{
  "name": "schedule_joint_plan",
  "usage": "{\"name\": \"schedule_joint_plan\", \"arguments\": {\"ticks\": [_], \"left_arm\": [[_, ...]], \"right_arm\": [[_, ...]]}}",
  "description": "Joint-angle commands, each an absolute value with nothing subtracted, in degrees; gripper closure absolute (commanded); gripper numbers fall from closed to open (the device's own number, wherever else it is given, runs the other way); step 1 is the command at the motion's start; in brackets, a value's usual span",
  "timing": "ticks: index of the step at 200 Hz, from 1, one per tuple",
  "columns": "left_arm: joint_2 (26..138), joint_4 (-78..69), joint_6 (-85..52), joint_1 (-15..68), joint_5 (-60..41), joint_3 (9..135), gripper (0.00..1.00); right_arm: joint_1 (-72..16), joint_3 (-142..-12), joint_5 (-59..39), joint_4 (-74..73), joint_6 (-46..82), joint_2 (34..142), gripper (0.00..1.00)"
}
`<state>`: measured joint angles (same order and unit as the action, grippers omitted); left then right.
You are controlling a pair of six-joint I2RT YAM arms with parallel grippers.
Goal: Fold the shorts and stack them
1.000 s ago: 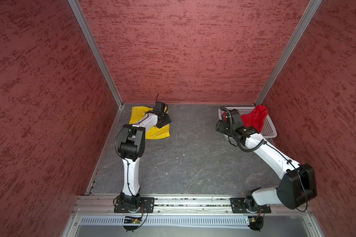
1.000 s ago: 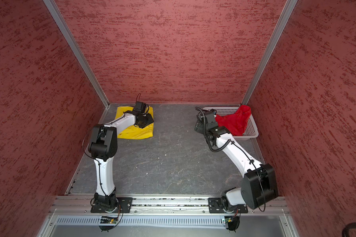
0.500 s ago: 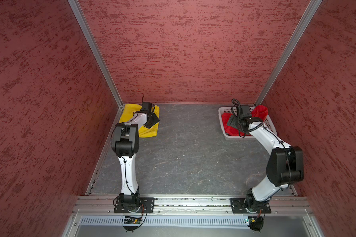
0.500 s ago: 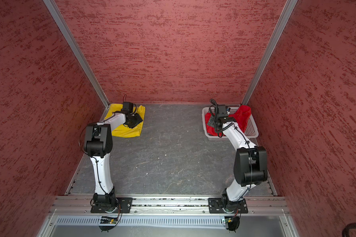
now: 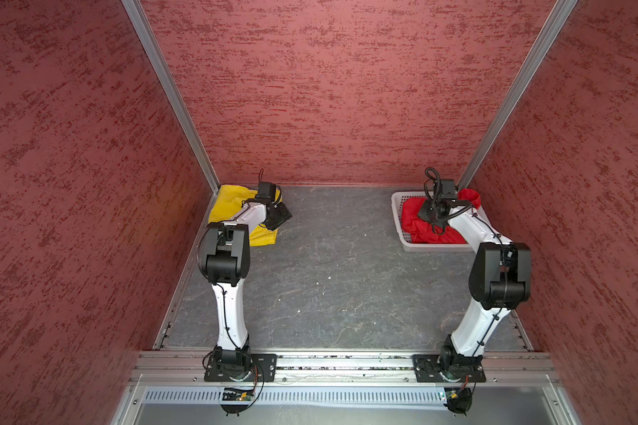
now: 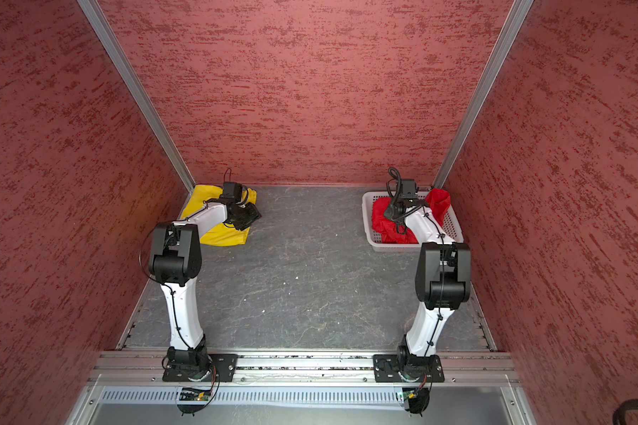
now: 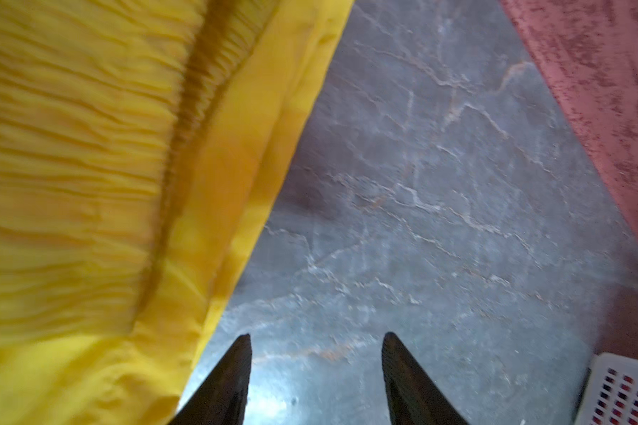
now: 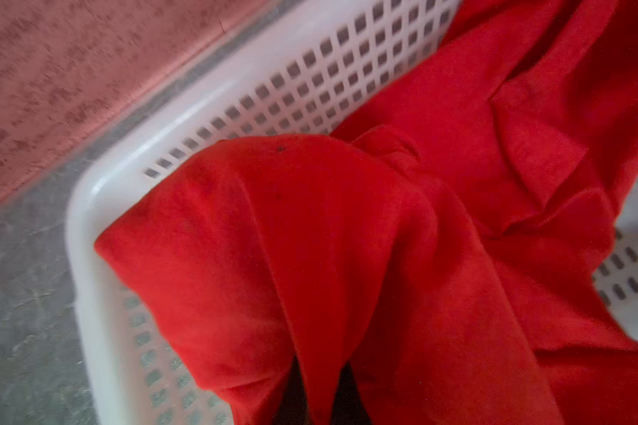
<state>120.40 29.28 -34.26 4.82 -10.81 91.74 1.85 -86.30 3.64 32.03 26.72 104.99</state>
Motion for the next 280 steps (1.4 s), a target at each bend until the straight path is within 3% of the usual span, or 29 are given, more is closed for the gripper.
{"name": "schedule_joint_plan", "arguments": {"ticks": [1, 32, 78, 98, 125, 141, 156, 189, 204, 223, 247, 280], "left_arm": [[113.6, 28.9, -34.6, 5.3, -12.2, 92.0, 0.37], [108.4, 28.1, -34.6, 7.5, -13.8, 92.5, 0.26], [102.6, 28.5, -34.1, 10.4, -16.2, 92.9, 0.12], [99.8, 27.7, -34.5, 10.8, -17.6, 91.4, 0.00], [95.5, 26.5, -34.6, 10.7, -17.9, 88.0, 0.01], [93.0, 26.2, -34.8, 10.4, -17.8, 85.6, 0.01], [91.0, 25.6, -35.1, 9.7, -17.8, 83.2, 0.01], [89.0, 25.0, -35.9, 8.3, -18.5, 79.5, 0.01], [89.2, 24.9, -36.2, 8.2, -19.0, 78.4, 0.01], [90.0, 24.7, -36.5, 8.9, -20.6, 77.0, 0.00], [90.2, 25.9, -34.9, 11.4, -21.4, 74.5, 0.00], [88.1, 26.8, -30.4, 16.7, -23.0, 68.8, 0.10]], "right_arm": [[1.6, -94.7, 4.1, 34.2, 26.2, 96.5, 1.00], [-0.8, -106.0, 3.8, 39.1, 24.1, 90.0, 1.00], [-6.8, -114.1, -11.7, 36.3, 26.4, 83.6, 1.00], [-9.1, -114.0, -21.2, 32.8, 31.2, 81.8, 1.00], [-13.7, -111.3, -23.7, 30.7, 34.2, 81.3, 1.00], [-15.1, -105.9, -23.7, 28.9, 36.0, 79.9, 0.87], [-15.3, -97.6, -22.9, 25.5, 38.1, 77.6, 0.80], [-15.2, -76.0, -22.8, 15.5, 45.0, 74.3, 0.79], [-15.3, -70.0, -22.2, 13.5, 46.7, 74.8, 0.71], [-15.3, -68.4, -18.1, 16.9, 44.4, 75.8, 0.64], [-15.6, -69.6, -11.9, 22.3, 40.3, 74.6, 0.63], [-20.4, -69.5, -7.5, 27.7, 31.7, 72.9, 0.62]]}}
